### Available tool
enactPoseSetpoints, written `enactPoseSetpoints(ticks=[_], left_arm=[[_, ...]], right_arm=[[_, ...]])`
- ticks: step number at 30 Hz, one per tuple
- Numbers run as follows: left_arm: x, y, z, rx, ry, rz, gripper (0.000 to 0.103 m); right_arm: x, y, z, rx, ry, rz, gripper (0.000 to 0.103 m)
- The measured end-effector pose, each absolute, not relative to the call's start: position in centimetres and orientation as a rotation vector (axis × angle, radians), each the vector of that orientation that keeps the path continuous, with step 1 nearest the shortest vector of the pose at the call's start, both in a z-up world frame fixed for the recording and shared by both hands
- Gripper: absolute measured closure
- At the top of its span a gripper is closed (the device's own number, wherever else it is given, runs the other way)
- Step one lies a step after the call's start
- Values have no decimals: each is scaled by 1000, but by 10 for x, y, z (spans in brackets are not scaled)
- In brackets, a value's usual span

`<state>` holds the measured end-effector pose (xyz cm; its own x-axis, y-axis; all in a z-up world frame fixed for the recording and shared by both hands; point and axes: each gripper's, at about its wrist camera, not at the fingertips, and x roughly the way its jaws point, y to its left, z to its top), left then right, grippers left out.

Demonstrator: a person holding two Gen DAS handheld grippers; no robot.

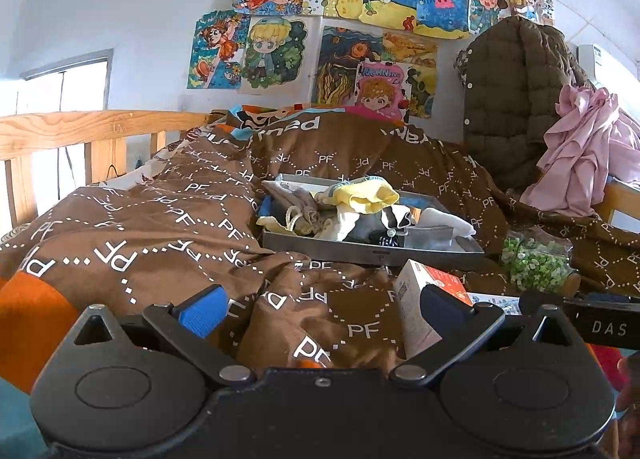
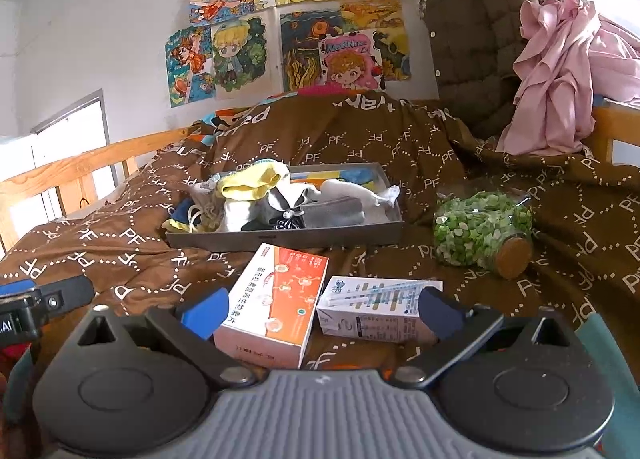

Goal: Organize soft objects

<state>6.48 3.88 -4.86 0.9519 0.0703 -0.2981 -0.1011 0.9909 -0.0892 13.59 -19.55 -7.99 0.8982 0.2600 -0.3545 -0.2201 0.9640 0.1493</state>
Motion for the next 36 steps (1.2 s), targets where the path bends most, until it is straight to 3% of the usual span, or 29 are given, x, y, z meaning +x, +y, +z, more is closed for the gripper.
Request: enactPoseSetpoints(ticks=[36], left_arm=[[72,38,-56,-85,382,125,1]], right_arm=[[138,-190,-85,59,424,250,0]])
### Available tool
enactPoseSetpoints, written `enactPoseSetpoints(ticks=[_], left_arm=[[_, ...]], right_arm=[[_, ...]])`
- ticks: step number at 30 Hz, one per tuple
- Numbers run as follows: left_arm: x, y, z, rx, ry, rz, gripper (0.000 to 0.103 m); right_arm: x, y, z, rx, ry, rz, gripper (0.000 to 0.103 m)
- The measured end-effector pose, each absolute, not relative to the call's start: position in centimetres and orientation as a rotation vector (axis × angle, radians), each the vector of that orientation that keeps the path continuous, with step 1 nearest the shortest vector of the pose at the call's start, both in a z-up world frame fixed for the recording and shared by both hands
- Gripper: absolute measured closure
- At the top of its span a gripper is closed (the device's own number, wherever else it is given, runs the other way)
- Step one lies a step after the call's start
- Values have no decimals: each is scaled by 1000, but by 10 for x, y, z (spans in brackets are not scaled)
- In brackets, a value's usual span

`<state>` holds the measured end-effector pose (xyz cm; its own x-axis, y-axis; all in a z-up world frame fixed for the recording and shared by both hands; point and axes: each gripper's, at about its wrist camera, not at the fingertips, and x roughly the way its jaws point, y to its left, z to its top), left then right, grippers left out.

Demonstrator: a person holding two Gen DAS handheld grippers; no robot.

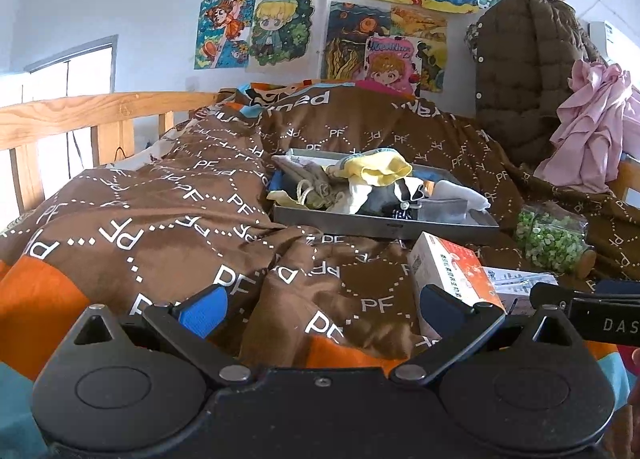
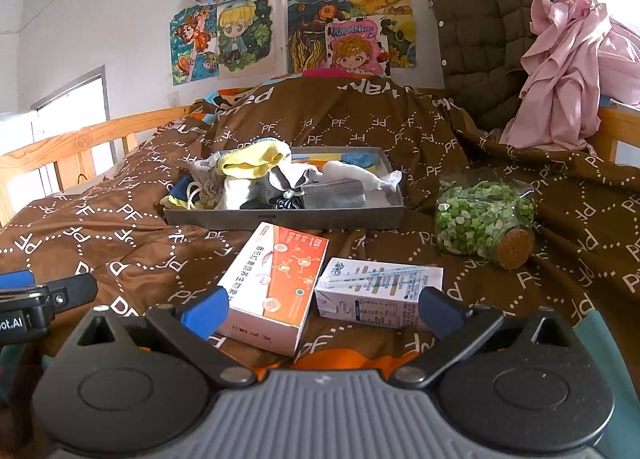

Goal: Organize soft objects

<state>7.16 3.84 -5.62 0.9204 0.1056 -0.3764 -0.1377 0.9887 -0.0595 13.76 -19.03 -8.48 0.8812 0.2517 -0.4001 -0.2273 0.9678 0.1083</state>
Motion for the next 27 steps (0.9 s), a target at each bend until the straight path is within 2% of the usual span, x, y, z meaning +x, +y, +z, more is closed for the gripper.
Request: enactPoseSetpoints(ticks=[27], left_arm=[[72,39,-56,-88,382,127,1]], right_arm=[[137,-189,-83,54,420,257,0]])
